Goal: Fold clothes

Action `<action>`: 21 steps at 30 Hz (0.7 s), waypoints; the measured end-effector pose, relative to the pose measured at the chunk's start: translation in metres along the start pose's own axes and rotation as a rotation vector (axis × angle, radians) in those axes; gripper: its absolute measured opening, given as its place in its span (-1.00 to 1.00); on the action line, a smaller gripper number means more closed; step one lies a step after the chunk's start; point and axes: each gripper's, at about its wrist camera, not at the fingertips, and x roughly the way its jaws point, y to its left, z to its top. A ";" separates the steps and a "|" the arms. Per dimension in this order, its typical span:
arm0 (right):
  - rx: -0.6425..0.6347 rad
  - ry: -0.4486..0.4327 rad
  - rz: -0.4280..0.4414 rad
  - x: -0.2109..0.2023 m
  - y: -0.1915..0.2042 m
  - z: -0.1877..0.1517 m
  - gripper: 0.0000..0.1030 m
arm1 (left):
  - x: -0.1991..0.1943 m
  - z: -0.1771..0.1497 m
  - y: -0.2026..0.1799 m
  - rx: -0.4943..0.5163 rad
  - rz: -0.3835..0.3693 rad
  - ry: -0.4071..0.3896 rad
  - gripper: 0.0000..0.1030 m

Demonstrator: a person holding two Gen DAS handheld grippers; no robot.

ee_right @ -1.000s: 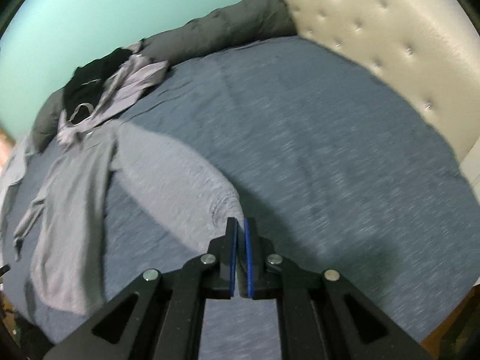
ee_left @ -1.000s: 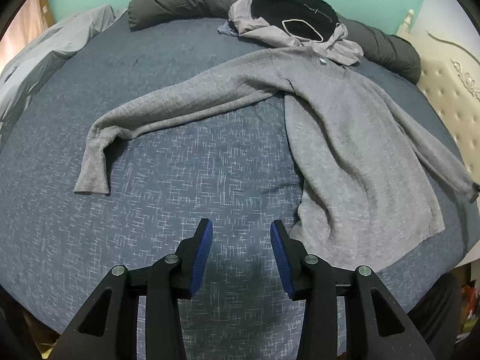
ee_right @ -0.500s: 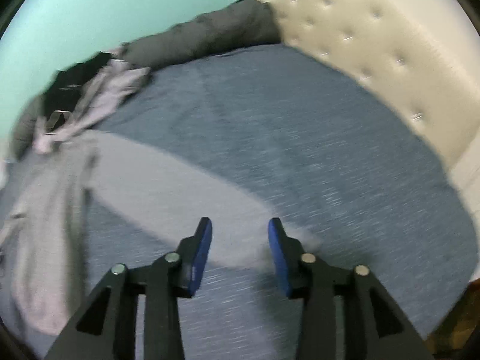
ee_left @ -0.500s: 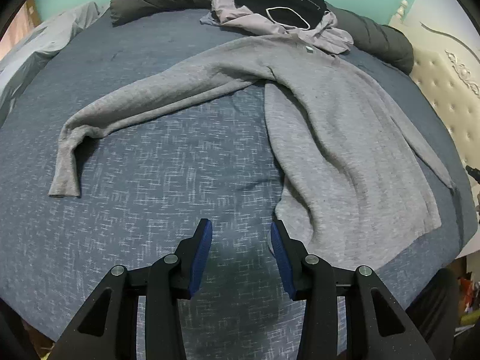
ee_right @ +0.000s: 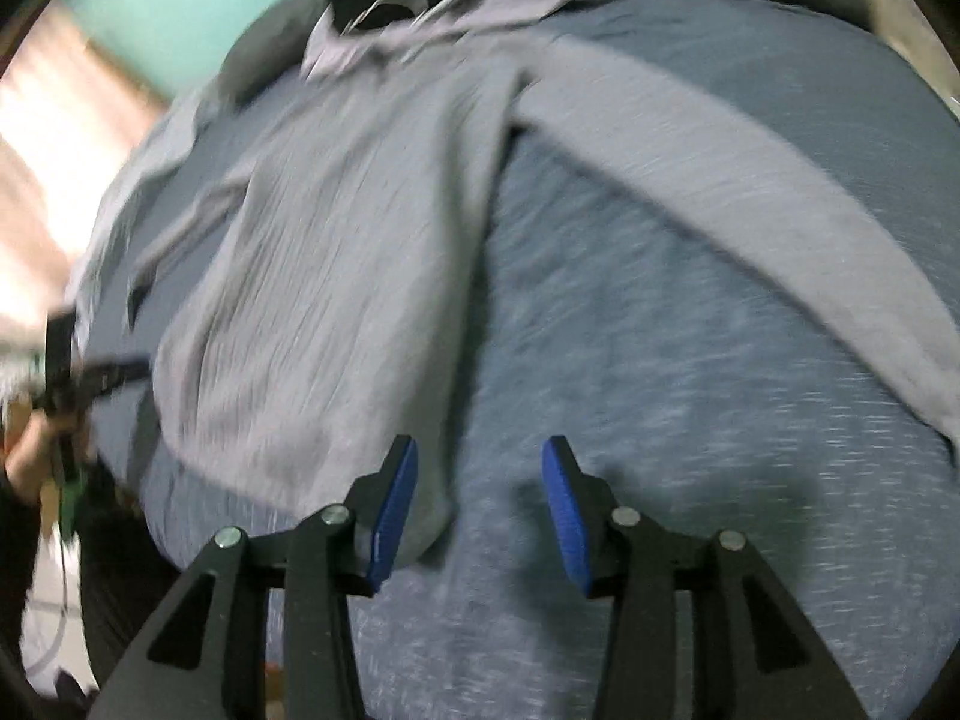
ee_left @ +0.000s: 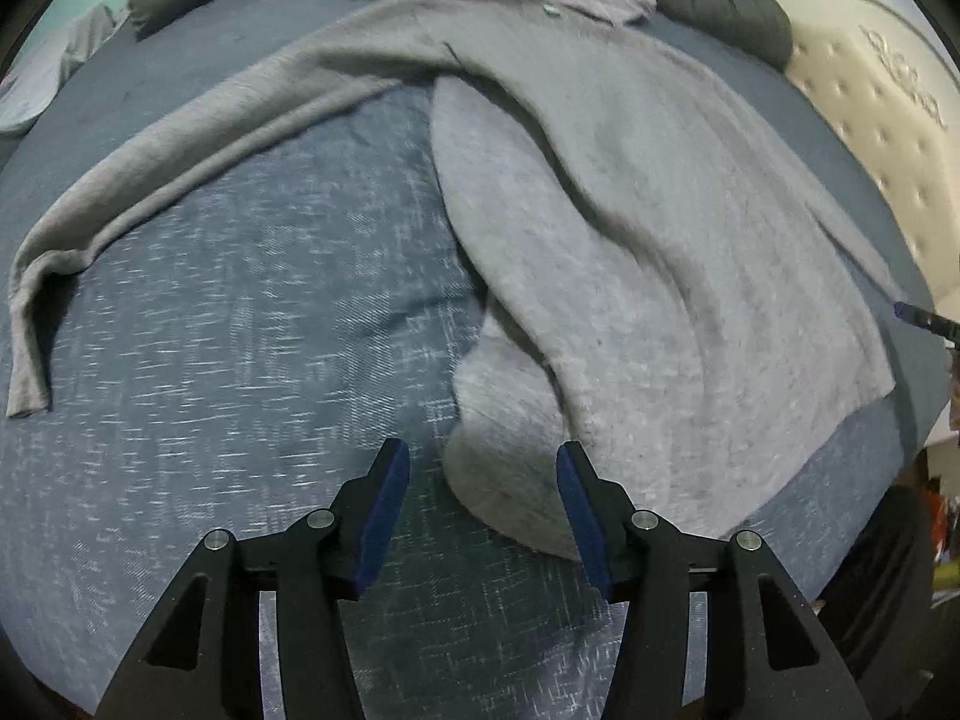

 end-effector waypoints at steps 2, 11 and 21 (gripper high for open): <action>-0.015 0.034 0.014 0.013 0.009 0.000 -0.15 | 0.006 0.000 -0.001 -0.003 -0.009 0.006 0.07; -0.028 0.109 0.039 0.049 0.033 -0.013 -0.17 | 0.017 -0.003 -0.013 0.056 -0.010 0.010 -0.68; -0.056 0.009 0.077 -0.002 0.044 -0.002 -0.91 | -0.037 -0.013 -0.022 0.095 -0.022 -0.069 -0.90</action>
